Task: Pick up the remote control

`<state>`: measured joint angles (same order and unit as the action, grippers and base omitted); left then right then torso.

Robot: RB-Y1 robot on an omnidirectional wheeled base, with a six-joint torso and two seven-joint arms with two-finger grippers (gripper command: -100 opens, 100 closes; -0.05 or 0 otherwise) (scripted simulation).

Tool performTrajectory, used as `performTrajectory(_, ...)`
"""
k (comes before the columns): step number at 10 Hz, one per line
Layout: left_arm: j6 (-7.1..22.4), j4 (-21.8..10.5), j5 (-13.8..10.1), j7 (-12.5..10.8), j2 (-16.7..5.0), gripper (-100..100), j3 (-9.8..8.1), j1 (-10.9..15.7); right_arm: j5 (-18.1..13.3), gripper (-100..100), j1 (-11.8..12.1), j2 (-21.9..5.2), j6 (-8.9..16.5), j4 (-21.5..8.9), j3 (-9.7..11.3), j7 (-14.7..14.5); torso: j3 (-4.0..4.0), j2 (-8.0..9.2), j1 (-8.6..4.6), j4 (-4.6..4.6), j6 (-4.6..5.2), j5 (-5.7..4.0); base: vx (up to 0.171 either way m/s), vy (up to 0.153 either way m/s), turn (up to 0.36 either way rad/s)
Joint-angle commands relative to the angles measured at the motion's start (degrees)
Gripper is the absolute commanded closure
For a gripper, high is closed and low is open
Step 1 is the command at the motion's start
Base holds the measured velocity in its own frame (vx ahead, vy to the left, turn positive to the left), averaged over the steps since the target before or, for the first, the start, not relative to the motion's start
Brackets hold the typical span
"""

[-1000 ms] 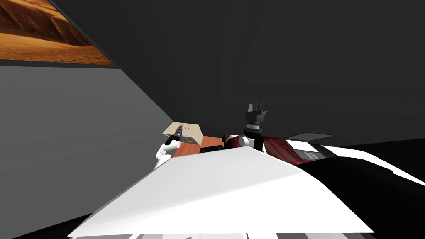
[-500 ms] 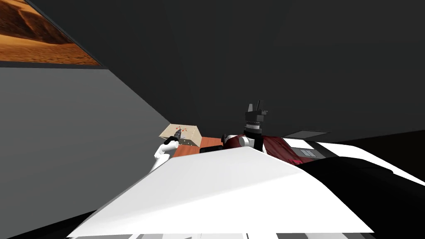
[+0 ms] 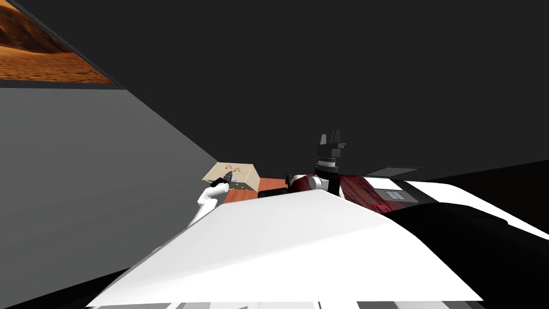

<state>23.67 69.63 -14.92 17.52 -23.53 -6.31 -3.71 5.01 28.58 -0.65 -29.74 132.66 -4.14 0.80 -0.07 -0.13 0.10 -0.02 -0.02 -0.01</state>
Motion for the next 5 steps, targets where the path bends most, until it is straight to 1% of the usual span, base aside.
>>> performTrajectory(1,1.07,-2.29,-0.24,0.29,-0.36,-100,-0.24,0.42,0.0,0,0.0,0.0,0.0,0.0,0.0,0.0,0.0,0.0,0.0,0.0,0.0,0.0,0.039,0.017,-0.051)
performTrajectory(2,2.91,-4.81,-0.76,0.76,-1.09,-100,-0.73,1.3,0.0,0,0.0,0.0,0.0,0.0,0.0,0.0,0.0,0.0,0.0,-0.01,-0.02,0.01,0.047,0.02,-0.104)
performTrajectory(3,2.91,-5.25,-0.76,0.76,-1.09,-100,-0.73,1.3,0.0,0,0.0,0.0,0.0,0.0,0.0,0.0,-0.01,-0.02,0.02,0.0,0.0,0.0,0.042,0.026,-0.059)
performTrajectory(4,4.68,-7.21,-1.26,1.22,-1.78,-100,-1.22,2.15,0.0,0,0.0,0.0,0.0,0.0,0.0,0.0,-0.01,0.0,0.03,-0.01,-0.03,0.01,0.05,0.038,-0.109)
performTrajectory(5,4.68,-8.15,-1.26,1.22,-1.78,-100,-1.22,2.15,0.0,0,0.0,0.0,0.0,0.0,0.0,0.0,-0.02,-0.03,0.08,-0.01,0.0,0.01,0.041,0.033,-0.053)
